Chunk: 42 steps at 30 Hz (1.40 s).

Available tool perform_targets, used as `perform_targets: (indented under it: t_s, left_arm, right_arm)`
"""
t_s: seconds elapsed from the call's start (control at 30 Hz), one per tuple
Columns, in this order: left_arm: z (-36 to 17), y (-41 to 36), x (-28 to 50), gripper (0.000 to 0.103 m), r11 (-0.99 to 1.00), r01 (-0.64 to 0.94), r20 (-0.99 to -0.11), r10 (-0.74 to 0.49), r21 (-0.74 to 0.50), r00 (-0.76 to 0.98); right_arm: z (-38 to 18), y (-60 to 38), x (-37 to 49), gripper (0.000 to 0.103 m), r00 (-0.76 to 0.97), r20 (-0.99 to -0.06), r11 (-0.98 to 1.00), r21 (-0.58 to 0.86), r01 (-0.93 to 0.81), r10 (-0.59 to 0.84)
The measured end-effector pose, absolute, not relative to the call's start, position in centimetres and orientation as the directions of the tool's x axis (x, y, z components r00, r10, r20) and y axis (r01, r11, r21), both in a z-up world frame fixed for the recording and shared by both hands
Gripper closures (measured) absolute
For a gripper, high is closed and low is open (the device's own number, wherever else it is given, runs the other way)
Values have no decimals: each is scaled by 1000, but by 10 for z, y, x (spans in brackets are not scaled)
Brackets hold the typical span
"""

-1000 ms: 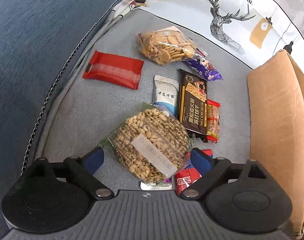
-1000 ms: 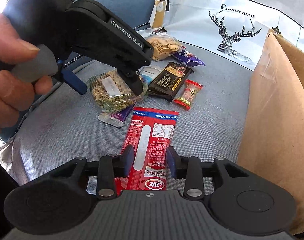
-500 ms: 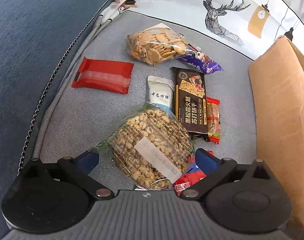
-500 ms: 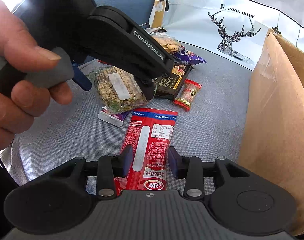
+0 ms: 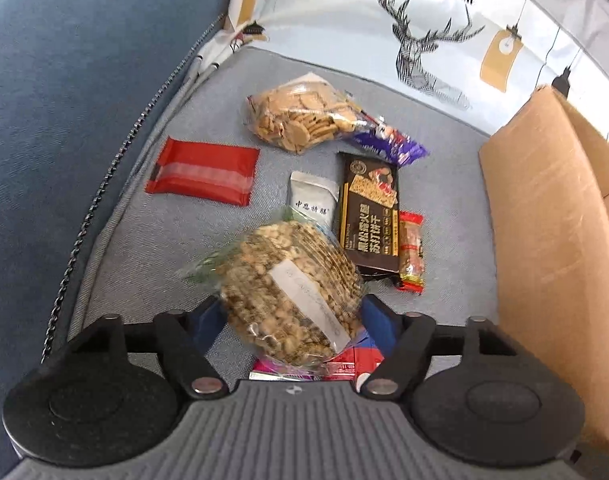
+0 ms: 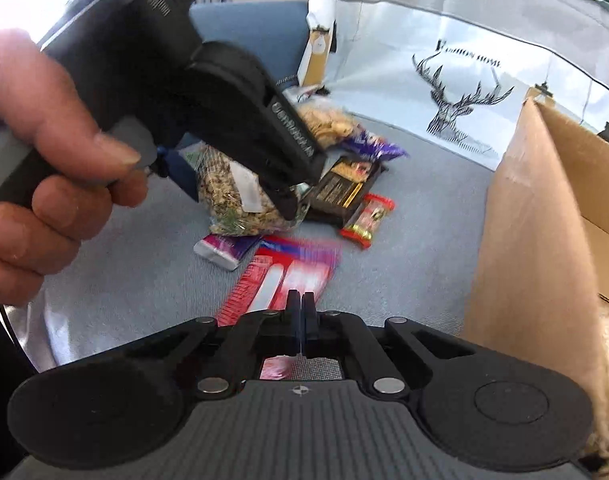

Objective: Organize snacks
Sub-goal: 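Grasp the red-white bar with the right tool while the left tool grasps the clear nut bag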

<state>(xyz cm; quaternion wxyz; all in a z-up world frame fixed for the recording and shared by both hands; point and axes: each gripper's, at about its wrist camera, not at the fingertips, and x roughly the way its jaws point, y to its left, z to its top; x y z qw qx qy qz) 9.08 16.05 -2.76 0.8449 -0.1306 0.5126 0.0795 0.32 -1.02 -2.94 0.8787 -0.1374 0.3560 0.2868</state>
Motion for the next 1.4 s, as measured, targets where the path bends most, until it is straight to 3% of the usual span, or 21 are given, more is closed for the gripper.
perform_targets:
  t_s: [0.03,0.07,0.2,0.23,0.27,0.33,0.4,0.63,0.7,0.83,0.97,1.1,1.4]
  left_arm:
    - [-25,162,89,47,951,-274,-883,1,-144,469]
    - [-23,164,85,49,946,-279,-878,-12,-165,479]
    - [-20,174,76,51,927,-319,-877,-21,-197,480]
    - [-19,177,74,50,921,-333,-877,-20,-203,480]
    - [-18,181,72,48,915,-344,-874,-20,-213,486]
    - [-16,190,69,39,899,-368,-865,-23,-237,502]
    - [-13,199,66,31,882,-387,-853,-33,-270,521]
    - [-7,211,71,17,878,-372,-823,-43,-302,567]
    - [-12,207,79,7,894,-344,-835,-60,-289,546]
    - [-21,193,95,1,931,-291,-864,-47,-220,500]
    - [-36,179,107,1,958,-252,-899,-12,-136,437]
    - [-46,169,111,1,973,-224,-916,37,-58,401]
    - [-50,171,111,1,968,-245,-916,55,-48,398]
  right_arm:
    - [-28,-11,1,103,584,-700,797,-35,-603,411]
    - [-27,-12,0,103,579,-702,794,-32,-607,415]
    - [-30,-9,-8,101,559,-724,784,-40,-619,404]
    - [-30,-10,-10,96,554,-726,784,-33,-620,408]
    - [-30,-10,-10,92,545,-728,784,-17,-620,415]
    - [-28,-12,-10,73,546,-722,790,1,-613,425]
    - [-27,-12,-9,66,549,-715,796,17,-605,432]
    - [-34,-6,3,52,518,-724,800,80,-594,457]
    - [-37,-1,4,46,505,-732,793,81,-604,458]
    - [-43,9,6,35,480,-748,779,78,-622,458]
    - [-50,15,7,35,479,-775,778,25,-628,412]
    - [-49,13,8,48,480,-774,778,25,-628,412]
    - [-44,7,7,56,511,-763,789,-3,-615,395]
